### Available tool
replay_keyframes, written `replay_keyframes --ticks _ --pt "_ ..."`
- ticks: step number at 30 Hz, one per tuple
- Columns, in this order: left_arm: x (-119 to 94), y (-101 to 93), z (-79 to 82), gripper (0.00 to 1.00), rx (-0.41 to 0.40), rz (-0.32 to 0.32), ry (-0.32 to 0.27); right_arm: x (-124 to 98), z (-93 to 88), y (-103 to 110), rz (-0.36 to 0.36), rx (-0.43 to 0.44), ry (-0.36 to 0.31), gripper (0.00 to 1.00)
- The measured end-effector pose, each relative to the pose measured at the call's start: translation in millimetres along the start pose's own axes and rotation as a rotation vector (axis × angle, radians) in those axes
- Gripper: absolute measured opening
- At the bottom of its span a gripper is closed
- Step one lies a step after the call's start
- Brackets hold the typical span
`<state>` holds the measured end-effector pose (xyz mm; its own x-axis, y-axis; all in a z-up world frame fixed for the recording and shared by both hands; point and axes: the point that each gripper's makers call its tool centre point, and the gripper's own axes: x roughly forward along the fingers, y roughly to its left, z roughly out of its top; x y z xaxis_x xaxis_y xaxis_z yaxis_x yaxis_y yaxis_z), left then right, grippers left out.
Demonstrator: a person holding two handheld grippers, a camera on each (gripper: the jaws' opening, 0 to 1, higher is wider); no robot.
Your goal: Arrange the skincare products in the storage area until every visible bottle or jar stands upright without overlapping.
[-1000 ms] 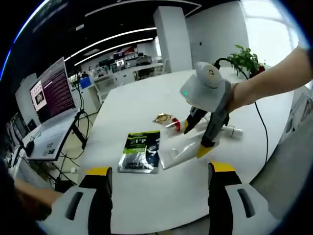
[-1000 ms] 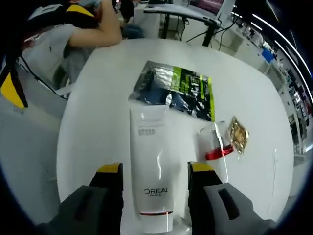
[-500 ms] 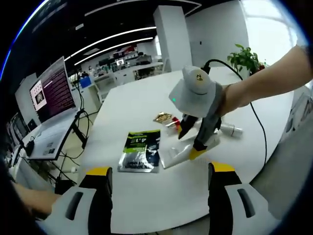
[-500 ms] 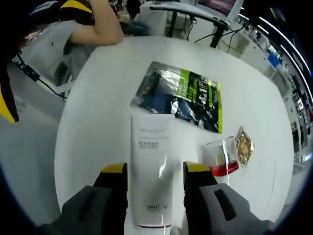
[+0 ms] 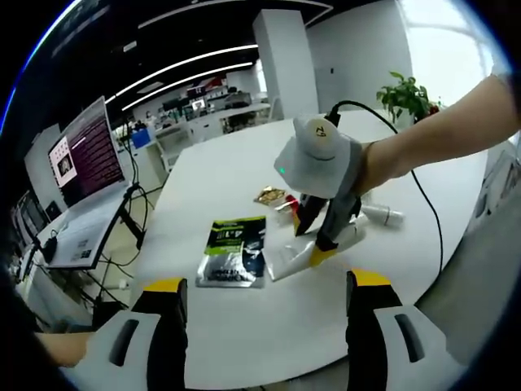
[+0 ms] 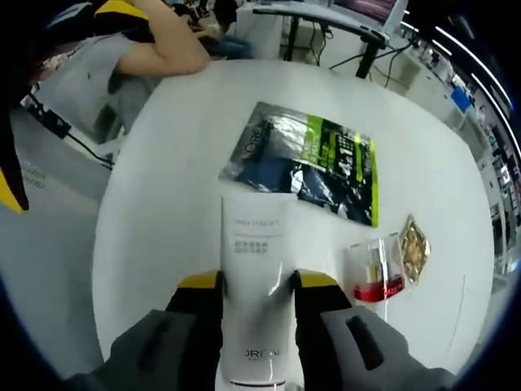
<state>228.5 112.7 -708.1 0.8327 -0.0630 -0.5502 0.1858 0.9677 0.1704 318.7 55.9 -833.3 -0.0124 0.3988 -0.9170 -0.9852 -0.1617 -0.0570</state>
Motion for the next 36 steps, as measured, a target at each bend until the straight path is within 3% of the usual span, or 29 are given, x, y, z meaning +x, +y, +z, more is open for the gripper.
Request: replay_keyframes --ticks 13,21,23,26,28,36 --pt "0.0 -0.8 2.0 0.75 0.009 0.0 -0.008 -0.7 4.8 -4.1 -0.038 0.011 -0.123 0.3" --pt "-0.8 0.1 3.8 0.75 0.016 0.009 -0.015 -12.9 9.1 -5.8 -0.07 0.041 -0.186 0.29" --pt "-0.9 0.5 4.0 0.75 0.011 0.009 -0.017 -17.0 9.8 -6.9 -0.08 0.049 -0.203 0.29" --pt "-1.1 0.3 4.3 0.75 0.01 0.008 -0.018 -30.0 19.1 -2.7 -0.084 0.066 -0.292 0.3" --pt "-1.1 -0.3 4.9 0.75 0.013 0.007 -0.02 -36.0 20.5 -2.1 -0.099 0.075 -0.316 0.3" --pt "0.2 -5.7 4.5 0.75 0.041 -0.011 -0.012 -60.8 17.1 -2.2 -0.166 0.17 -0.421 0.3"
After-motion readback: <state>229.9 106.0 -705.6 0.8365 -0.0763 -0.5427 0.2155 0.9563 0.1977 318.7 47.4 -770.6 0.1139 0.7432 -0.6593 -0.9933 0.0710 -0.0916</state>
